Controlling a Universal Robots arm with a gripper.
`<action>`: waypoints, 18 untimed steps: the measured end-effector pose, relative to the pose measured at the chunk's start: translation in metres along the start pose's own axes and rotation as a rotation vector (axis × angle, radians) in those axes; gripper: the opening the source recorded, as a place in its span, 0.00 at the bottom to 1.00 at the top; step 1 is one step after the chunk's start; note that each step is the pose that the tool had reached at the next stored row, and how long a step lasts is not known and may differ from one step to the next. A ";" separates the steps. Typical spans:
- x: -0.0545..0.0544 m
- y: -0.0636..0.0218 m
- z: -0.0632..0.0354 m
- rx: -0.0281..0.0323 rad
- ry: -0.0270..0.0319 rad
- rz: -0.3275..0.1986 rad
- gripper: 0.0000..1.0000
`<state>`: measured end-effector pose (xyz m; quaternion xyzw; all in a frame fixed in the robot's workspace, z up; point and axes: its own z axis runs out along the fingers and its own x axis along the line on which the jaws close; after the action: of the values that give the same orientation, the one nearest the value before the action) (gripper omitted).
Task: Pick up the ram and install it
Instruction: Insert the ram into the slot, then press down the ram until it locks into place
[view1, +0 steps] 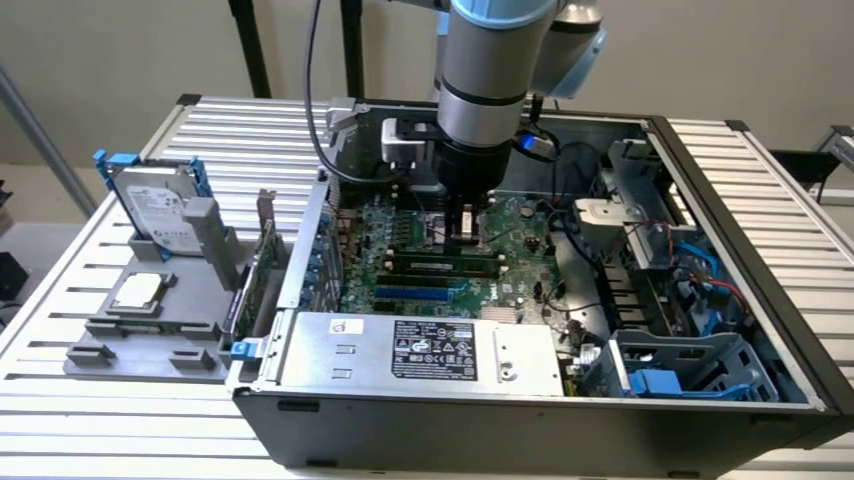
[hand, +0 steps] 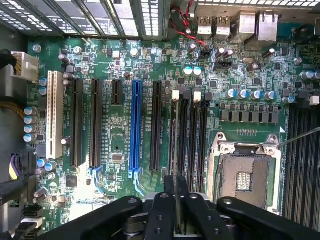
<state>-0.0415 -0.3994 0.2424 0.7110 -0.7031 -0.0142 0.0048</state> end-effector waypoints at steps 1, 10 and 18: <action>0.000 0.0000 0.0000 0.0000 0.0000 0.000 0.13; 0.000 0.0001 -0.0001 -0.0002 0.0003 0.000 0.11; 0.000 0.0001 -0.0001 -0.0002 0.0003 0.000 0.11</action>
<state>-0.0416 -0.3994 0.2425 0.7109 -0.7031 -0.0141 0.0050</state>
